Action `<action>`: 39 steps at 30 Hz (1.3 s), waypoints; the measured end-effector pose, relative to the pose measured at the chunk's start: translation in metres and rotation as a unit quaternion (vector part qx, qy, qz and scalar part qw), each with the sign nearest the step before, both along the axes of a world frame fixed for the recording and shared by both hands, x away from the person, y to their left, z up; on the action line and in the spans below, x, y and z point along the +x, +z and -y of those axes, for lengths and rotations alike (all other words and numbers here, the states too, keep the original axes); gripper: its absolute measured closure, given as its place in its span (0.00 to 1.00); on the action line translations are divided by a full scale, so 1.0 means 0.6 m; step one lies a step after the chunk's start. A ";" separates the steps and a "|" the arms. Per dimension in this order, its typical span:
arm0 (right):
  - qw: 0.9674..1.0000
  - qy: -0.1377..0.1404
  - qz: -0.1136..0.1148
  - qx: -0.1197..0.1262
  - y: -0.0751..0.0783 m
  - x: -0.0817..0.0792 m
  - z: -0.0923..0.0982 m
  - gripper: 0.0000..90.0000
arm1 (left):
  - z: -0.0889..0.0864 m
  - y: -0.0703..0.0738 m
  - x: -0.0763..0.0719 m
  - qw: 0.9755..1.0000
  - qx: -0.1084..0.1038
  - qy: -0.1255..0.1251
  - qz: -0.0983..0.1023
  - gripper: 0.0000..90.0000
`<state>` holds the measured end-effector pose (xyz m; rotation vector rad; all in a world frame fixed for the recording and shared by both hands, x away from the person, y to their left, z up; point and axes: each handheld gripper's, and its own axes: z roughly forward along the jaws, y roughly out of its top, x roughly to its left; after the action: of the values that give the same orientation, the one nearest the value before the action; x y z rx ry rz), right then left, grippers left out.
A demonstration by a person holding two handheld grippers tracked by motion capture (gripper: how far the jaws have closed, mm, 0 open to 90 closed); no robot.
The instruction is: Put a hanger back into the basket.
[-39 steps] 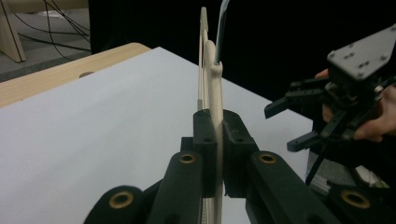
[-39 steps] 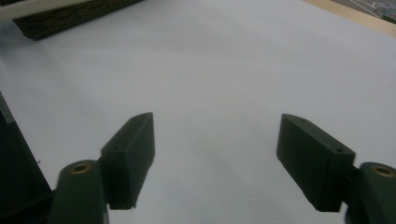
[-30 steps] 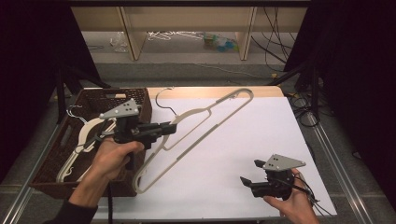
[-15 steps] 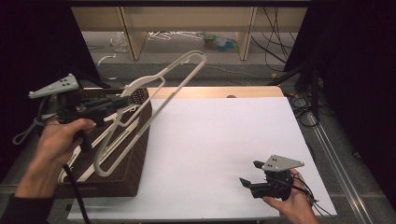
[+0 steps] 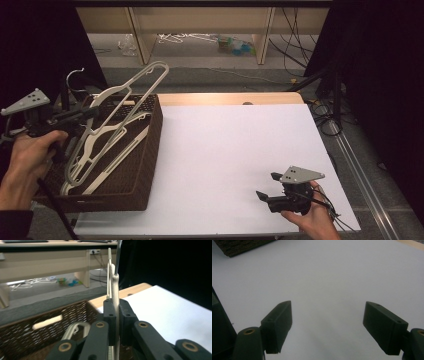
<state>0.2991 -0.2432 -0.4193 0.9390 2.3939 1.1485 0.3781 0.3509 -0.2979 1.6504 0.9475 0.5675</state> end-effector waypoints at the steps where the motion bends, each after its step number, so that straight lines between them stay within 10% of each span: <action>1: 1.000 0.000 -0.001 0.000 0.000 0.000 0.000 0.27 | -0.006 -0.006 0.001 1.000 0.007 0.004 -0.001 0.95; 14: 1.000 0.000 -0.003 -0.001 0.000 0.000 -0.001 0.28 | -0.040 -0.070 0.007 0.997 0.059 0.013 -0.040 0.95; 26: 1.000 -0.002 -0.006 -0.004 -0.002 0.001 0.001 0.28 | -0.066 -0.106 0.014 0.995 0.049 0.031 -0.077 0.95; 39: 1.000 0.001 -0.002 -0.005 -0.002 0.002 0.002 0.28 | -0.056 -0.172 0.053 0.986 0.025 0.030 -0.164 0.94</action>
<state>0.3004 -0.2445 -0.4205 0.9376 2.4018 1.1350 0.4102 0.3842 -0.4011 1.7987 1.2336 0.3673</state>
